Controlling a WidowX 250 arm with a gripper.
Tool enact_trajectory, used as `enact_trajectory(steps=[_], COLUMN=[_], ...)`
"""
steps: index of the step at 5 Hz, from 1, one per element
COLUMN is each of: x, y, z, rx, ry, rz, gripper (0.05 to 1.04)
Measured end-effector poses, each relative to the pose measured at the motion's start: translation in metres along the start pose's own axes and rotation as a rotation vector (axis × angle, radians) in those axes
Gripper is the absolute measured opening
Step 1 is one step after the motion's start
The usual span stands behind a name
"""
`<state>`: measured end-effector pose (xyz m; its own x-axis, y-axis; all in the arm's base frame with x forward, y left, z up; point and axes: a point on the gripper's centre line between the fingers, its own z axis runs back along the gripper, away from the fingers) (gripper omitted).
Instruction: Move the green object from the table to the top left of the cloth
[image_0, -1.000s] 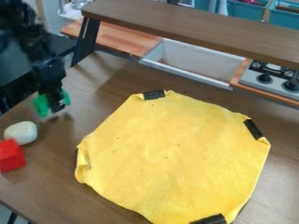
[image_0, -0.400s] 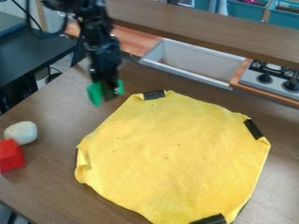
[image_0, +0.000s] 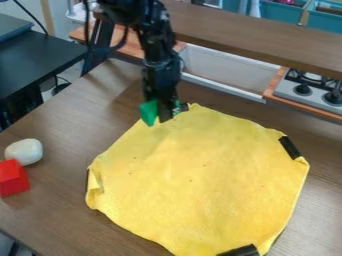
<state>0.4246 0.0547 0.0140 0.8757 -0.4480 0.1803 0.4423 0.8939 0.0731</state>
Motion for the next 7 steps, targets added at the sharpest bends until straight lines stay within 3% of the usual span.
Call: enact_trajectory(steps=[2, 3, 4, 5, 6, 7], x=[0.033, 0.032, 0.032, 0.037, 0.028, 0.012], y=[-0.022, -0.021, -0.028, -0.03, -0.014, -0.012], z=[-0.031, -0.038, -0.035, -0.015, 0.03, 0.083], rx=[0.054, 0.053, 0.021, -0.051, -0.054, -0.02], ry=[0.031, 0.095, 0.115, 0.061, -0.003, -0.094], rz=[-0.08, -0.136, -0.151, -0.127, -0.08, -0.052], gripper=[0.637, 0.921, 1.003, 0.999, 0.999, 0.999])
